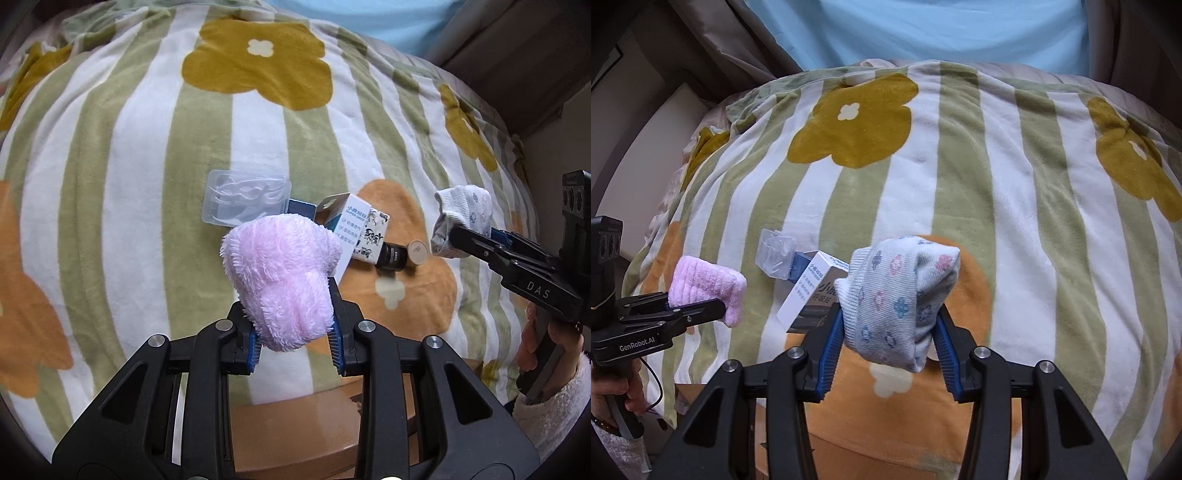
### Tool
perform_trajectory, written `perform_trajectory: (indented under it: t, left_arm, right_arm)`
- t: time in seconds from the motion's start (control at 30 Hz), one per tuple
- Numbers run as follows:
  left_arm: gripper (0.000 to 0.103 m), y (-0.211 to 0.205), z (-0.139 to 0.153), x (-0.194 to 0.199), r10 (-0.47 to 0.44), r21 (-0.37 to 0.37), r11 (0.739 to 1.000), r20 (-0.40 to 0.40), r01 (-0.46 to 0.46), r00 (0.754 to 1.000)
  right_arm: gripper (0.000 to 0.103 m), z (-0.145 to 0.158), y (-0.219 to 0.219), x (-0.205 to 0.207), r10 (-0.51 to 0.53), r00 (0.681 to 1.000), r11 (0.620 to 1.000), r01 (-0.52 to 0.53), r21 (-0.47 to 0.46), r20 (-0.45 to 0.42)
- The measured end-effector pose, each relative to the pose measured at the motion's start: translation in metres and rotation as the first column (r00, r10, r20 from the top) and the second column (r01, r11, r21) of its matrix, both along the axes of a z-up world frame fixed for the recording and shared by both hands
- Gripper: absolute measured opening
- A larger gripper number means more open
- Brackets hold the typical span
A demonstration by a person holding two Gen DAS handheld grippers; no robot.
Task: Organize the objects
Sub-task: 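Carry the pink towel and white sock into the cardboard box and release both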
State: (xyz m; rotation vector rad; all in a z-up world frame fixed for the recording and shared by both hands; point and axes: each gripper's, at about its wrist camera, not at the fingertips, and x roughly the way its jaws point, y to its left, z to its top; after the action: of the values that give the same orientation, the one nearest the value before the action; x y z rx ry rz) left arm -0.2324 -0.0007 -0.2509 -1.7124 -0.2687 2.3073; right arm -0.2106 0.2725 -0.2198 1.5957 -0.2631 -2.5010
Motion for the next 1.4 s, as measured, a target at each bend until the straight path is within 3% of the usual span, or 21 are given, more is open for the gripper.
perform_trajectory:
  t: [0.37,0.6,0.83,1.0,1.07,1.27,1.4]
  left_arm:
    - [0.026,-0.009,0.063,0.062,-0.007,0.000,1.000,-0.100,0.007,0.995]
    - [0.026,-0.005,0.072,0.118,-0.032,-0.052,0.998,-0.095,0.027,0.995]
    - [0.026,0.000,0.044,0.174,-0.028,-0.054,0.998,-0.011,0.028,1.000]
    - [0.026,0.005,0.007,0.207,0.014,-0.045,0.999,0.079,-0.011,0.997]
    - [0.026,0.007,-0.006,0.217,0.035,-0.050,0.998,0.101,-0.030,0.994]
    - [0.026,0.009,-0.036,0.229,0.055,-0.095,0.995,0.132,-0.042,0.990]
    - [0.026,0.013,-0.038,0.229,0.048,-0.113,0.993,0.116,-0.034,0.992]
  right_arm:
    - [0.043,0.064,-0.023,0.061,0.034,0.998,0.999,-0.034,0.001,-0.055]
    - [0.043,0.077,-0.042,0.112,0.071,0.997,0.997,-0.070,0.009,-0.027]
    - [0.043,0.047,-0.061,0.161,0.089,0.993,0.996,-0.091,0.024,0.081]
    - [0.043,0.013,-0.077,0.186,0.074,0.982,0.993,-0.089,0.079,0.175]
    - [0.043,-0.001,-0.077,0.192,0.058,0.977,0.996,-0.071,0.055,0.204]
    - [0.043,-0.033,-0.069,0.198,-0.002,0.967,0.998,-0.015,0.068,0.253]
    - [0.043,-0.037,-0.069,0.199,0.001,0.970,0.997,-0.020,0.077,0.245]
